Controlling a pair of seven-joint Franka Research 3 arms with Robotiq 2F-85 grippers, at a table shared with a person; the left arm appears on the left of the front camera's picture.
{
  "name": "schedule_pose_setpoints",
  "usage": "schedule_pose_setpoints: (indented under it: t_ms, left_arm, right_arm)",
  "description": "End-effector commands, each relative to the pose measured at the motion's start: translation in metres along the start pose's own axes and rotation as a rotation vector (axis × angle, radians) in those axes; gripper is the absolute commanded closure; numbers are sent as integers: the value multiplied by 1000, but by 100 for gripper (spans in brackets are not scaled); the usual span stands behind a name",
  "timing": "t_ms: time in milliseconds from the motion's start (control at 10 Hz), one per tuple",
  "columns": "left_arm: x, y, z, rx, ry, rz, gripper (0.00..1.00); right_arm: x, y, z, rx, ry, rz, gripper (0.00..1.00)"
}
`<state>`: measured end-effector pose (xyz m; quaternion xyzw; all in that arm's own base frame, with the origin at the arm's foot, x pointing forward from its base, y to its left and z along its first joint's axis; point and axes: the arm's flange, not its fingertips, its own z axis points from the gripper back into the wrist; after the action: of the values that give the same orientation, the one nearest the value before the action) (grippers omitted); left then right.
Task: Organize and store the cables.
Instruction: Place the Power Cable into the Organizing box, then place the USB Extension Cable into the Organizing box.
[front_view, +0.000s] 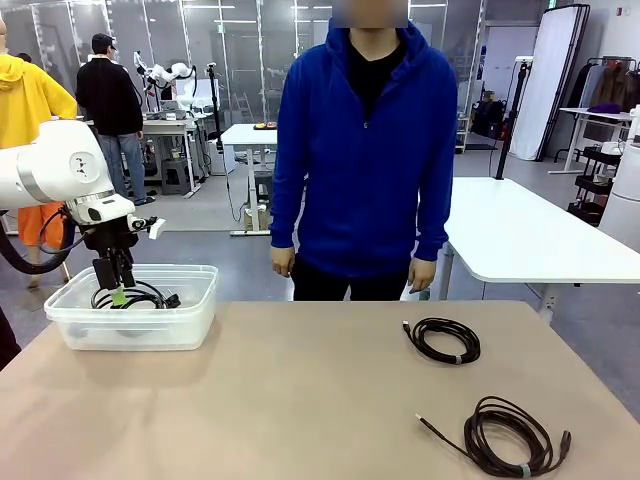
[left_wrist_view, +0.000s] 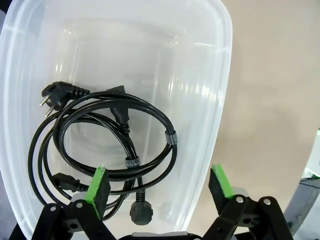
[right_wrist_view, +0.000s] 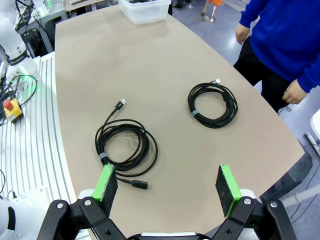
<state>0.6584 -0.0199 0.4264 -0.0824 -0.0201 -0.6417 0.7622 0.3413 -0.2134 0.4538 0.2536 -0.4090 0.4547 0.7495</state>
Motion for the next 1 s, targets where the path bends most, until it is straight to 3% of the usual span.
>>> schedule_pose_setpoints:
  t_ms: [0, 900]
  left_arm:
    - [-1, 0, 1, 1, -2, -13, 0]
    - [-1, 0, 1, 1, -2, -13, 0]
  right_arm:
    - [1, -1, 0, -7, -15, 8, 0]
    - [1, -1, 0, -7, -15, 8, 0]
